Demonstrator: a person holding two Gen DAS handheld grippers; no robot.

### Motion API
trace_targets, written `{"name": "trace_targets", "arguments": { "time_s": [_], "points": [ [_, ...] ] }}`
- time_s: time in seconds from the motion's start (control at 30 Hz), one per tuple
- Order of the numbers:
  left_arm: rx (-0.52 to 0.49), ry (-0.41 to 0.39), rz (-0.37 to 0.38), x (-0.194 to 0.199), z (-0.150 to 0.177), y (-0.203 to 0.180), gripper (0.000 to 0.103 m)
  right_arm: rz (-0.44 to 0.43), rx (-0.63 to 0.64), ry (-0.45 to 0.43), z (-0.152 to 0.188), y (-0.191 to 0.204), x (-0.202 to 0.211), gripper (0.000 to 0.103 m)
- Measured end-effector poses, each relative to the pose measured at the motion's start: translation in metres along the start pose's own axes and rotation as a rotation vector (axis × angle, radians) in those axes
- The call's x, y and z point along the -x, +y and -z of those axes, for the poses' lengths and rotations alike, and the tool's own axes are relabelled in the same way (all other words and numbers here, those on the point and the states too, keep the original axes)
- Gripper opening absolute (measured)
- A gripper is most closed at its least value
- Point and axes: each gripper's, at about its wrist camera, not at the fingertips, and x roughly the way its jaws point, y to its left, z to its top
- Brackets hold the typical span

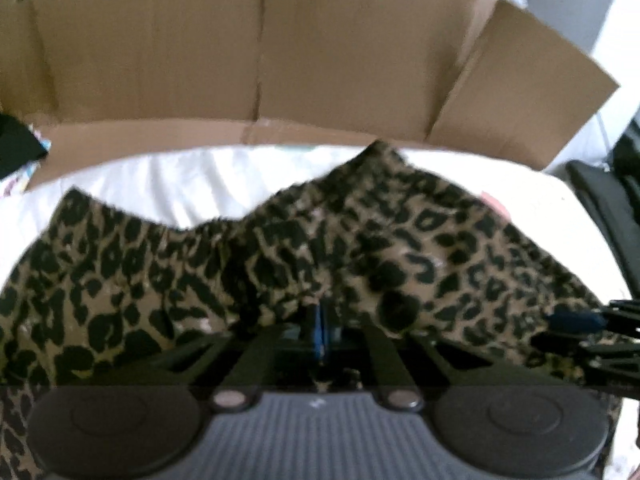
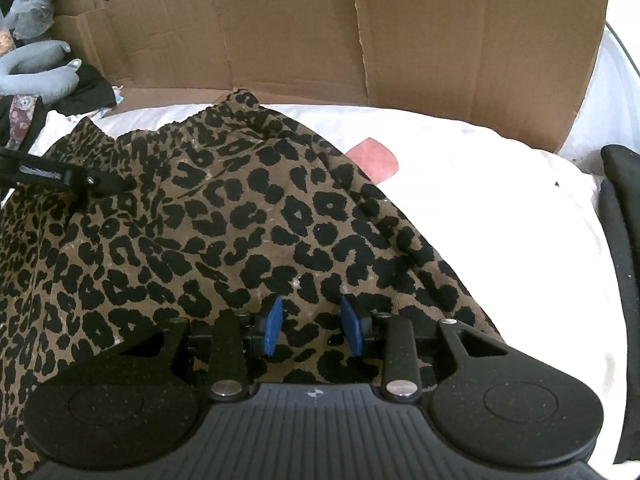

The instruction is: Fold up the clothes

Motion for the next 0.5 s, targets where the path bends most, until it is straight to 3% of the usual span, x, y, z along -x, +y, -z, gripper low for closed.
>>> {"name": "trace_targets", "arguments": {
  "time_s": [0.37, 0.5],
  "points": [
    [0.081, 0.008, 0.019, -0.012, -0.010, 0.017, 0.003, 0.041, -0.042, 0.001, 0.017, -0.028, 0.010, 0.039],
    [0.098, -0.004, 0.054, 0.000, -0.006, 0.024, 0.004, 0.074, -0.070, 0.000, 0.028, -0.044, 0.019, 0.039]
  ]
}}
